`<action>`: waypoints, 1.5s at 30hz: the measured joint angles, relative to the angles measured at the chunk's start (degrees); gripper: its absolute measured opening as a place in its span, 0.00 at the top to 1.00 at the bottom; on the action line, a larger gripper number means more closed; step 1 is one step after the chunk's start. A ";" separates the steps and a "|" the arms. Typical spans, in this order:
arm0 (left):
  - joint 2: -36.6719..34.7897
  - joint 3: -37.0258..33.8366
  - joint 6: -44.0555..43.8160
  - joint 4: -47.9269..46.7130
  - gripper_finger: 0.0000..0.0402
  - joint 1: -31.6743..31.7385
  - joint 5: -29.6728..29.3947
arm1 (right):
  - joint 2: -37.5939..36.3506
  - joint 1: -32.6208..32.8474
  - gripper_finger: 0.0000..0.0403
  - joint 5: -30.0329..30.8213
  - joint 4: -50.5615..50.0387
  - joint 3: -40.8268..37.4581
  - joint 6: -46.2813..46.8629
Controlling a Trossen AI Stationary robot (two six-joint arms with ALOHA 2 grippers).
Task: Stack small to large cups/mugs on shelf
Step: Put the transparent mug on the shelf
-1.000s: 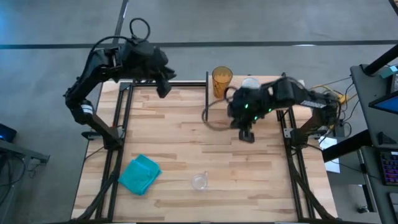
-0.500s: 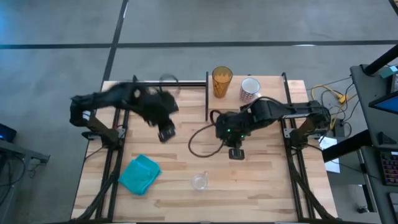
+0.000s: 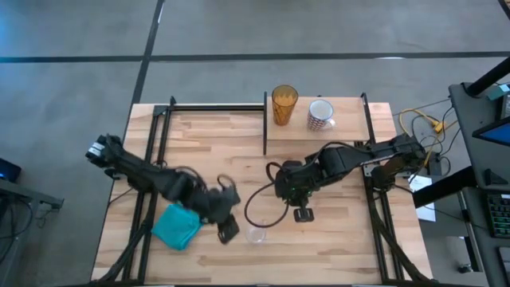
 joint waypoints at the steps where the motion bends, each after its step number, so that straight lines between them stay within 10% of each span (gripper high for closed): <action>1: 0.23 -1.43 -1.19 2.88 0.86 -1.35 -0.91 | 0.00 0.22 0.85 0.01 0.76 -0.21 0.00; 17: 10.18 -12.93 -21.51 19.47 0.86 -9.30 -7.02 | 0.26 0.99 0.85 0.00 6.54 -0.44 0.39; 45: 16.93 -13.08 -11.09 24.74 0.86 -1.54 -10.88 | 0.26 0.99 0.85 0.00 6.76 -0.42 3.76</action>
